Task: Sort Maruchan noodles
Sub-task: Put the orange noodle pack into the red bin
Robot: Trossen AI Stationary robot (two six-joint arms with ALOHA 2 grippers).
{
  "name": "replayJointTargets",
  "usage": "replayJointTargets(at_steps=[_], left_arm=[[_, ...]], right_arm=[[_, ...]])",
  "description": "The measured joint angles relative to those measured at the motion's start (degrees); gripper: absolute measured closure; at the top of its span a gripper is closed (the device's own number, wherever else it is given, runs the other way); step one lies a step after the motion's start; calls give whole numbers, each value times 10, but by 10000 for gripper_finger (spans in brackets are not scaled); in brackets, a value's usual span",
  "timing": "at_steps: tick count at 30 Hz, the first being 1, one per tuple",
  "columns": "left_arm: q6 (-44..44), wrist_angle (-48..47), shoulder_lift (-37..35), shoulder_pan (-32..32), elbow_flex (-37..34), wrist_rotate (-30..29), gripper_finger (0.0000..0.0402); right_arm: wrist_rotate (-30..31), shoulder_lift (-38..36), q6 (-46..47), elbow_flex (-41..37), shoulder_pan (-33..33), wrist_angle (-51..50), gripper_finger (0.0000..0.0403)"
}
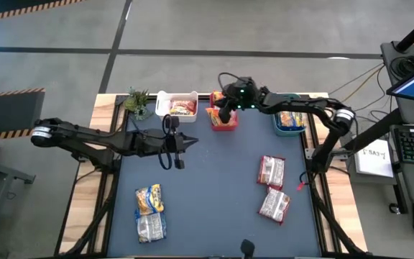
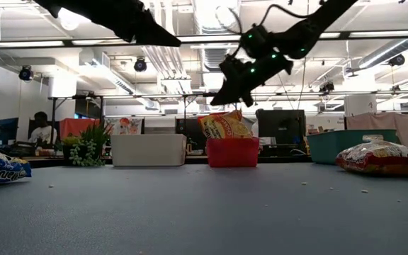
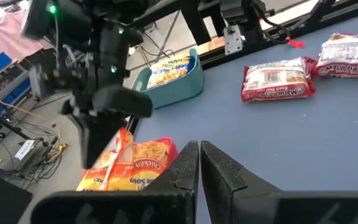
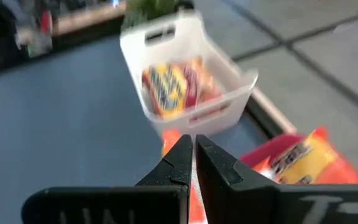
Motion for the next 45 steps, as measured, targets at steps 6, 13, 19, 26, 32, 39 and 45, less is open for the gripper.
replayJointTargets(at_steps=[6, 13, 19, 26, 32, 39, 45], left_arm=[[-8, -23, -26, 0, 0, -1, 402], [-22, -43, -36, 0, 0, 0, 402], [-22, -41, -32, 0, 0, 0, 402], [-22, -36, -32, 0, 0, 0, 402], [-22, -35, -32, 0, 0, 0, 402], [-22, -35, -32, 0, 0, 0, 402], [-22, -34, -32, 0, 0, 0, 402]], right_arm=[[2, 33, -27, 34, 7, -87, 392], [33, 4, -32, 1, 7, -104, 392], [49, -7, -31, -37, 8, -84, 392], [53, -7, -15, -77, 8, -31, 392], [55, -7, -13, -78, 10, -33, 392], [69, -7, -10, -85, 16, -33, 392], [74, -13, -8, -84, 16, -38, 392]])
